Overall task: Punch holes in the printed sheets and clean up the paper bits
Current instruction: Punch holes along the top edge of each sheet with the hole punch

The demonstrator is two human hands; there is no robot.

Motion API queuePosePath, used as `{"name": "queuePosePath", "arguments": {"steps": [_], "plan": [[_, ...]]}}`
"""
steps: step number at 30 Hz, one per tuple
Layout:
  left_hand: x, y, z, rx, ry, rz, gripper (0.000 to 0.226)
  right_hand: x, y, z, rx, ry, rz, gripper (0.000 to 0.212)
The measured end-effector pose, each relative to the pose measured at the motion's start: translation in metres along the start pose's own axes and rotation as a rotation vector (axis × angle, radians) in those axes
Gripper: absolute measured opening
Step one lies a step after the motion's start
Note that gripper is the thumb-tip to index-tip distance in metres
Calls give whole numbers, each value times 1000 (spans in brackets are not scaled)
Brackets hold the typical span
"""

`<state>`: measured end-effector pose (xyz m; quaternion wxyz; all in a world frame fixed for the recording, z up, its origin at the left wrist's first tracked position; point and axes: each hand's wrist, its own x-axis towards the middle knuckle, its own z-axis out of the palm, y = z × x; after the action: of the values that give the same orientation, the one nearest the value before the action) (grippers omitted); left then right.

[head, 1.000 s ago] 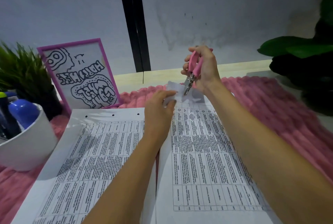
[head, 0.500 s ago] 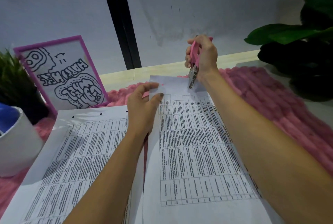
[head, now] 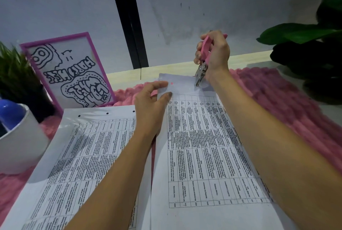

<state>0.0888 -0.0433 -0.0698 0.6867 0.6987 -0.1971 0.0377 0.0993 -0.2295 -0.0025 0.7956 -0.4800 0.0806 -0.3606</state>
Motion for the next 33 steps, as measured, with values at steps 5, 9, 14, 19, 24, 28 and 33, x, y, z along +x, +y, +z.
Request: {"name": "queuePosePath", "arguments": {"steps": [5,9,14,19,24,28,33], "plan": [[-2,3,1,-14,-11,6,34,-3,2,3,-39,-7,6,19],[-2,5,0,-13,-11,-1,35,-3,4,5,-20,24,-5,14],[0,1,0,-14,-34,19,31,-2,5,4,6,63,3,10],[-2,5,1,-7,-102,-8,27,-1,7,5,-8,78,11,8],[-3,9,2,45,-197,-66,23,-1,7,5,-27,49,24,12],[-2,9,2,68,-196,-63,32,-4,0,2,-27,-107,59,32],[-1,7,3,117,-168,-96,33,-11,-6,-11,13,-277,131,43]]}}
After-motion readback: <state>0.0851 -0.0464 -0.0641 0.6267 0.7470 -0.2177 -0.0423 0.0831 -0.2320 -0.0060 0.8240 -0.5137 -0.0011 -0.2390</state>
